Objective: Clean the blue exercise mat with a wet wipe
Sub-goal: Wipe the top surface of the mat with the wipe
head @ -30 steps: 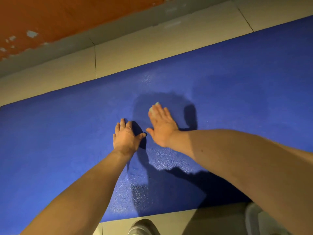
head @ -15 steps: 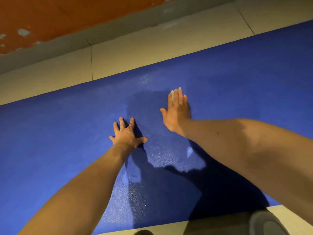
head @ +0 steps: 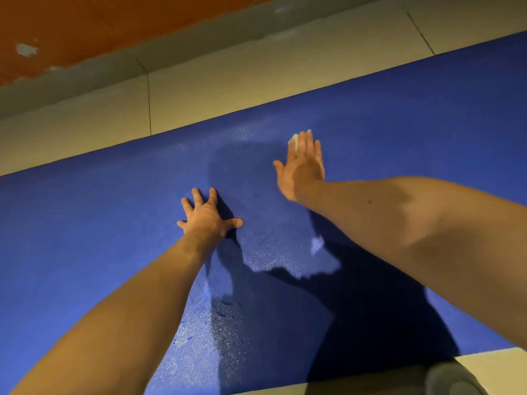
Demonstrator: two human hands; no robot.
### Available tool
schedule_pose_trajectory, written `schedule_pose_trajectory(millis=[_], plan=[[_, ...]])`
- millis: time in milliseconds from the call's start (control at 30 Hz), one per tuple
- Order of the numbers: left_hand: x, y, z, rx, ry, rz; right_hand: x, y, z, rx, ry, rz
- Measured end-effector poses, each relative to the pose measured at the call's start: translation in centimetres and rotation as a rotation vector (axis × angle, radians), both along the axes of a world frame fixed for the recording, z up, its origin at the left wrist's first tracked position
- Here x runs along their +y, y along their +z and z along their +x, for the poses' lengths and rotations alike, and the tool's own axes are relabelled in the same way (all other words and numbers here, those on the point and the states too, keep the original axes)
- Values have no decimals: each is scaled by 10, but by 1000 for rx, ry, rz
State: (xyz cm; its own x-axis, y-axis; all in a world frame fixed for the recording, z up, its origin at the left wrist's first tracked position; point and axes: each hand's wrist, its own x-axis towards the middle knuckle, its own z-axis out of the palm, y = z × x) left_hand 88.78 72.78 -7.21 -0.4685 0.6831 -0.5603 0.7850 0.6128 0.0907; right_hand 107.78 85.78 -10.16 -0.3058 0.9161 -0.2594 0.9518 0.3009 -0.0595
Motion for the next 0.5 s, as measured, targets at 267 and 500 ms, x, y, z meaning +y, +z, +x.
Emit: schedule_pose_trajectory(millis=[267, 500], plan=[[1, 1, -1, -20, -2, -19, -18, -8, -45, 92, 720, -14], [0, 1, -3, -6, -32, -8, 31, -3, -18, -4, 98, 6]])
